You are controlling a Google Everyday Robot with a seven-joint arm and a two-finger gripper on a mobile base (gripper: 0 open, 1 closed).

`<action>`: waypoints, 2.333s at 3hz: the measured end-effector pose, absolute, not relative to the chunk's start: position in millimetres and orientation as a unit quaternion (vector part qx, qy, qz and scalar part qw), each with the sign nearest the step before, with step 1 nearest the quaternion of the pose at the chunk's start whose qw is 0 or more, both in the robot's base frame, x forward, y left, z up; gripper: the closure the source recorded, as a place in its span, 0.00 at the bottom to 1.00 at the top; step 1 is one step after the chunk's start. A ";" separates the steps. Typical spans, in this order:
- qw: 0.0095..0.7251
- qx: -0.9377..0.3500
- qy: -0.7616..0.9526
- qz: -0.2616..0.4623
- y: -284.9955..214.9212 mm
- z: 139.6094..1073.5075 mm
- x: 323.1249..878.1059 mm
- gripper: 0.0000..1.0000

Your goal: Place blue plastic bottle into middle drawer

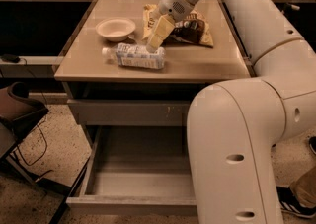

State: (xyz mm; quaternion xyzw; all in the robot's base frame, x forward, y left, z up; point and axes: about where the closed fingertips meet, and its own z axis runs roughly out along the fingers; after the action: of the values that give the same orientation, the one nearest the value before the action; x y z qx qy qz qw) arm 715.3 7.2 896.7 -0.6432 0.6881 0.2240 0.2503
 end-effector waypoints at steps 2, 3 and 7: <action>0.267 -0.692 0.617 0.263 55.6 941.9 643.4 0.00; 0.226 -0.663 0.685 0.200 60.0 918.3 670.4 0.00; 0.124 -0.593 0.793 0.071 82.3 834.5 728.0 0.00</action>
Offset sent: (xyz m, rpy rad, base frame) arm -0.1116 0.0576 0.0631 0.0980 -0.0493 0.2499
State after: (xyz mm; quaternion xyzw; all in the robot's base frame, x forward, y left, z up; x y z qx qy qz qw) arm 728.0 82.3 834.5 -0.5926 0.7928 0.0712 0.1236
